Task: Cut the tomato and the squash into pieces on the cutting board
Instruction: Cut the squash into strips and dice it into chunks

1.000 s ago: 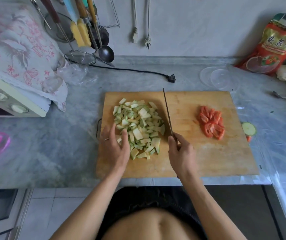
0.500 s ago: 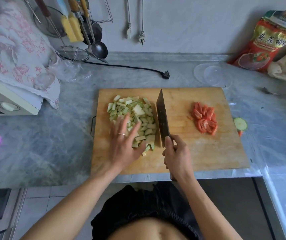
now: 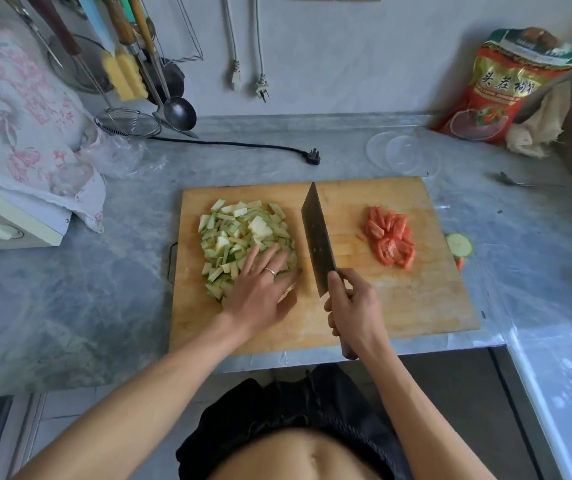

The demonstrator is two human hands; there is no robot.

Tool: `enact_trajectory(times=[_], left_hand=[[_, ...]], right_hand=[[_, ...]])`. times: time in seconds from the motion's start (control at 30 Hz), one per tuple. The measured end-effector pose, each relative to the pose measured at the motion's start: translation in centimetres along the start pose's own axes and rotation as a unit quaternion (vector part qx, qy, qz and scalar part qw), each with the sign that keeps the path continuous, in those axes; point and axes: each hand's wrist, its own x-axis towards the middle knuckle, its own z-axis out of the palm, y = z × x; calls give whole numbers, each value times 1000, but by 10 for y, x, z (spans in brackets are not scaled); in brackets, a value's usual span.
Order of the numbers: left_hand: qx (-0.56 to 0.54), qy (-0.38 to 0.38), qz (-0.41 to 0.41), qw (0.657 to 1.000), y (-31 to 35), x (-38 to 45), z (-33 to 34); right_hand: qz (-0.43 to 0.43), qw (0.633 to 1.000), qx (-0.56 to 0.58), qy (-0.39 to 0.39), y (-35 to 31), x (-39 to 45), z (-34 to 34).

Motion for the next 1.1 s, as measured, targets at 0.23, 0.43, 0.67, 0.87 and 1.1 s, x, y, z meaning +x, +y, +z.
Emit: enact_trajectory(times=[0.23,0.43,0.67,0.87,1.1], left_hand=[[-124,102,-72,984,34,39,-8],[-181,81,-140,970,59,63,-9],[-210,83,-198,954,65,75,-22],[-235,61,-252,937,77,86,-18],[-256,40,-313,914,85,86,-16]], right_hand=[[25,998,31,-44,11,15,-34],[36,999,16,-3,23,35,-78],[-4,1000,-17,-18,25,42,-90],[10,998,-23,-55,33,47,-100],[3,999,-29,-46,38,53,-122]])
